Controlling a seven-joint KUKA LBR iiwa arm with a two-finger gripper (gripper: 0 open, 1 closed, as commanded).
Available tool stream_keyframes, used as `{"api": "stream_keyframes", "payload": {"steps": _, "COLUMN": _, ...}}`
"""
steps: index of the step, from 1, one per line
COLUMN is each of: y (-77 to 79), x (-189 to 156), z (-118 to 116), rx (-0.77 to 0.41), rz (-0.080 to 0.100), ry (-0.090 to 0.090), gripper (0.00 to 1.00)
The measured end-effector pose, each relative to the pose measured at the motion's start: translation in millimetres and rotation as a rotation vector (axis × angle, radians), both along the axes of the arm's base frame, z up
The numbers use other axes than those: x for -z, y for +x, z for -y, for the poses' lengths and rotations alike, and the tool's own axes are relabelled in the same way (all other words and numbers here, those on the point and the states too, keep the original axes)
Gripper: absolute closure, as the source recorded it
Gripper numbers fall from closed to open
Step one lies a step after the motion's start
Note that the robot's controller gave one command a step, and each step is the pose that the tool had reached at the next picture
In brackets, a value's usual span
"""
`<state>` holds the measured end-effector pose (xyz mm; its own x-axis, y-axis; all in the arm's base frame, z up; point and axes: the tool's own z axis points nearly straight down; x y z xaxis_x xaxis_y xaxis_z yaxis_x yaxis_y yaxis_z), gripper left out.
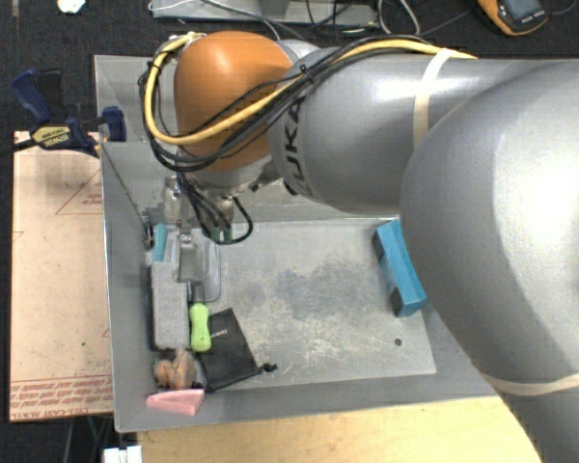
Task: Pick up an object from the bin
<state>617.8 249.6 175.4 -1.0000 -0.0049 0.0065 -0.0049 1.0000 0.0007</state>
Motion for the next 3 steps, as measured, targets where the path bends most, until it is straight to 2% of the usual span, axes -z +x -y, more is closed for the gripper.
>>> {"api": "stream_keyframes", "payload": {"steps": 1, "y": 2.1, "x": -5.6, "z": 1.1, "rx": 0.004, "rz": 0.007, "ry": 0.002, "gripper": 0.0}}
{"api": "stream_keyframes", "payload": {"steps": 2, "y": 10.2, "x": 48.5, "z": -1.4, "rx": -0.287, "rz": 0.015, "ry": 0.004, "gripper": 0.0}}
{"api": "stream_keyframes", "payload": {"steps": 3, "y": 7.8, "x": 88.5, "z": 1.6, "rx": -0.45, "rz": 0.006, "ry": 0.003, "gripper": 0.0}}
